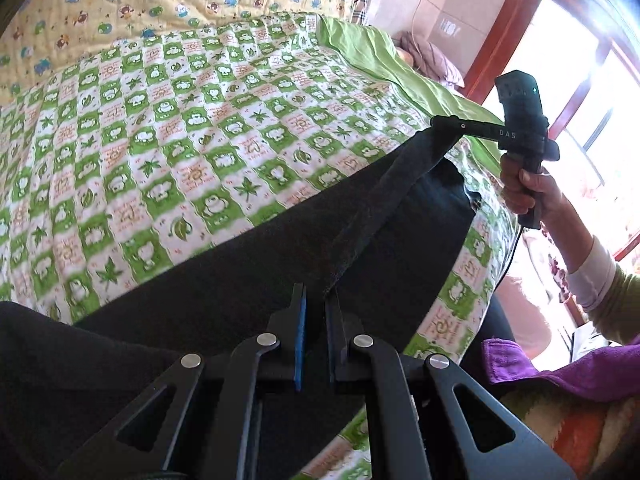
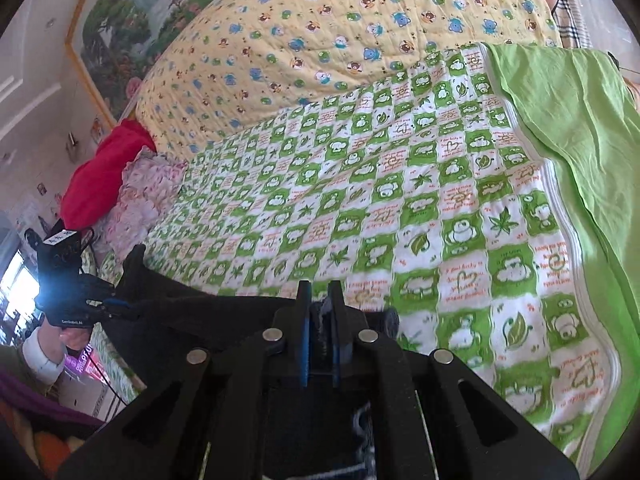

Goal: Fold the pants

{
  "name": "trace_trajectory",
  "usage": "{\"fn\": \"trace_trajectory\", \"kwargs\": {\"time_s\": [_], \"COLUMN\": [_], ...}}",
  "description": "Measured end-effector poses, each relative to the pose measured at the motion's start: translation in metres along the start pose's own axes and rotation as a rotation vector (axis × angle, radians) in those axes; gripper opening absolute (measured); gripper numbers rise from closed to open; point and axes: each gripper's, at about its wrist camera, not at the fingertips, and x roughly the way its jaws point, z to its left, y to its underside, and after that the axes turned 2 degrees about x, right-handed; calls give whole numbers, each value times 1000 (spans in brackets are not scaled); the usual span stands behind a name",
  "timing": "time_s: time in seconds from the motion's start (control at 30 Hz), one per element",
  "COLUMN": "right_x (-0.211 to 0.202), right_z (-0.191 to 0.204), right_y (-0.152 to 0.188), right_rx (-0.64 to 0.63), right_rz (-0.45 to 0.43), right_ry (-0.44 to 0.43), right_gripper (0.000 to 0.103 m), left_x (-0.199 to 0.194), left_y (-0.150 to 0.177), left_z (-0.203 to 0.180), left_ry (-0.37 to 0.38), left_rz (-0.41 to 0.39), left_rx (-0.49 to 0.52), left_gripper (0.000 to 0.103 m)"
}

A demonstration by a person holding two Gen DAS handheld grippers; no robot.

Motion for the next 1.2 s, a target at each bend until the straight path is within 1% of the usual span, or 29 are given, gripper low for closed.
{"fn": "trace_trajectory", "kwargs": {"time_s": [0.2, 0.4, 0.57, 0.73, 0.77, 0.8, 0.83, 0.87, 0.93, 1.0, 1.03, 1.07, 1.1, 1.13, 1.2], "right_x": [-12, -17, -25, -19, -17, -15, -14, -14, -16, -22, -26, -31, -37, -43, -48], "right_z": [1, 5, 7, 3, 0, -1, -2, -2, 0, 5, 9, 13, 18, 25, 36], "right_y": [20, 37, 45, 57, 59, 61, 63, 64, 64, 62, 61, 59, 57, 54, 50], "right_rx": [-34, -44, -61, -79, -72, -65, -58, -50, -36, -39, -43, -49, -59, -69, -76], "right_rz": [20, 41, 60, 105, 114, 126, 132, 132, 133, 121, 107, 83, 54, 25, -7], "right_ry": [22, 24, 40, 94, 103, 106, 108, 108, 118, 152, 177, 214, 236, 238, 216], "right_gripper": [9, 9, 9, 9, 9, 10, 13, 16, 21, 37, 51, 59, 60, 60, 60], "left_x": [-1, 0, -4, 13, 17, 23, 27, 33, 38, 39, 38, 36, 35, 32, 26], "left_y": [13, 26, 33, 41, 43, 46, 48, 51, 56, 62, 65, 68, 69, 72, 74], "left_z": [-16, -19, -25, -28, -28, -29, -29, -29, -29, -31, -31, -31, -31, -29, -25], "left_ry": [-1, 3, 15, 22, 22, 25, 28, 38, 60, 80, 83, 82, 86, 92, 91], "left_rz": [-20, -17, -27, -2, 7, 21, 36, 54, 69, 72, 69, 63, 61, 56, 43], "left_rx": [12, -3, 9, 8, 10, 12, 10, 3, -9, -21, -25, -32, -37, -51, -80], "left_gripper": [6, 6, 6, 7, 7, 10, 12, 17, 19, 26, 26, 27, 27, 27, 27]}}
